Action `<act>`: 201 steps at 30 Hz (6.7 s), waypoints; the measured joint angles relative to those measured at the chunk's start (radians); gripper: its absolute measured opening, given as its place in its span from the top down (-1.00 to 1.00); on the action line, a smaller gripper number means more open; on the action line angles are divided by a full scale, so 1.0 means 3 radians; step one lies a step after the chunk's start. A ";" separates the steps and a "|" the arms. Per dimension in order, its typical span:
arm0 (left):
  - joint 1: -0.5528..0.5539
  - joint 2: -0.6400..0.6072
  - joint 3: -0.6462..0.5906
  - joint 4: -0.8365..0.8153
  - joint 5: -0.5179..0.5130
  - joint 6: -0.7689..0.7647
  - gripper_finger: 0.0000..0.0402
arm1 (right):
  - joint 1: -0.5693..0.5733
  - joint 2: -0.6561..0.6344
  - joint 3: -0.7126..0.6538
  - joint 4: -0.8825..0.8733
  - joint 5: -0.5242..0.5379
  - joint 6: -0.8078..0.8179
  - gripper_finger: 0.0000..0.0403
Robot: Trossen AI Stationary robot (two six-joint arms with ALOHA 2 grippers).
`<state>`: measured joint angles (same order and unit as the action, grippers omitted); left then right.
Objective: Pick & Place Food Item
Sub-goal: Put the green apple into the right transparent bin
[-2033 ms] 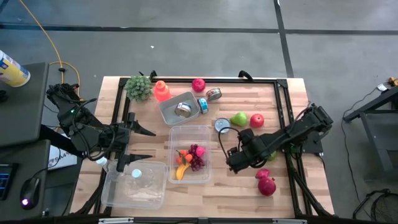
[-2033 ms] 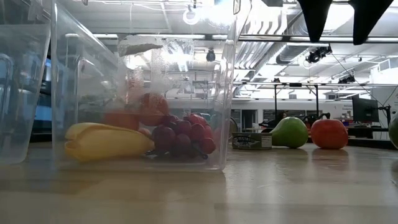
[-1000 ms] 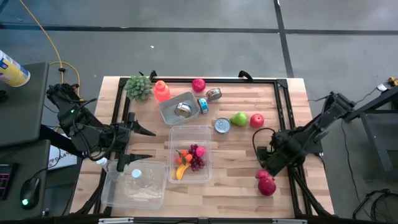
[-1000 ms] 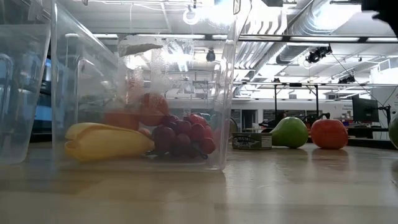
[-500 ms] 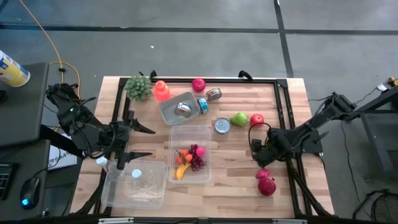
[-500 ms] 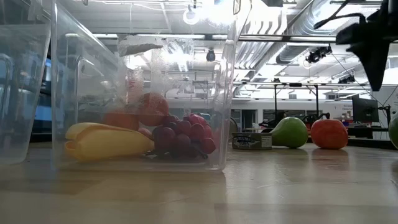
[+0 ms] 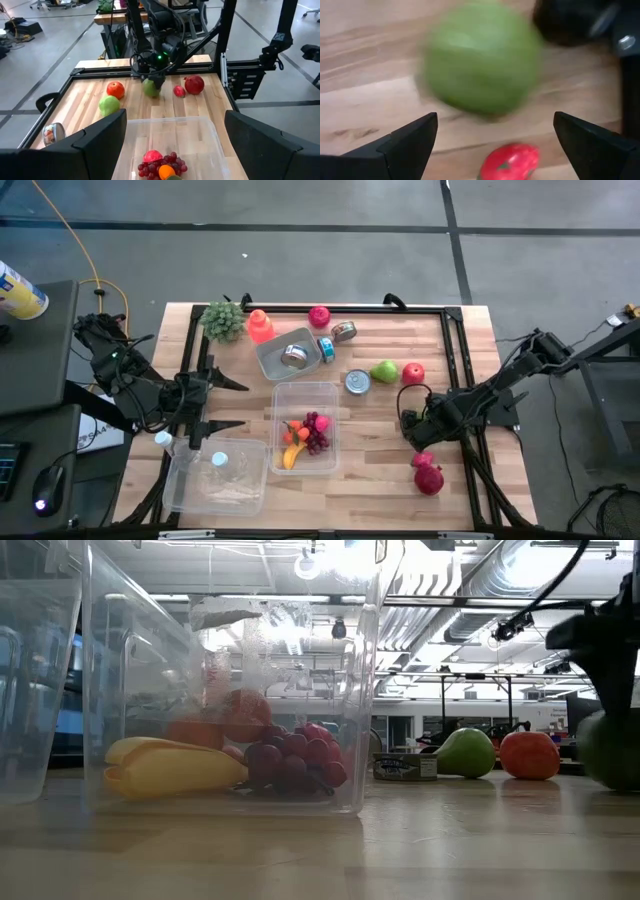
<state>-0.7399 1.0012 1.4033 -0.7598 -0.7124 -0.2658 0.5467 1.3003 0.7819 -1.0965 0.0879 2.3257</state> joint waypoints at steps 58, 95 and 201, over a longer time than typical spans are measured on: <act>0.0175 -0.0019 0.0000 -0.0060 0.0019 -0.0225 -0.63 | -0.1418 -0.0078 -0.0281 0.0306 0.0504 -0.2602 -0.92; 0.0175 -0.0019 0.0000 -0.0049 0.0028 -0.0232 -0.63 | -0.1410 -0.0069 -0.0651 0.1111 0.0557 -0.2533 -0.92; 0.1070 0.0820 -0.0001 0.0594 0.0197 0.0785 -0.63 | -0.1248 0.1226 0.1178 0.5126 -0.0057 -0.6163 -0.99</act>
<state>-0.4188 1.2471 1.4029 -0.5816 -0.6534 -0.0303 0.1722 1.6680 1.1352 0.4412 0.0710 0.4768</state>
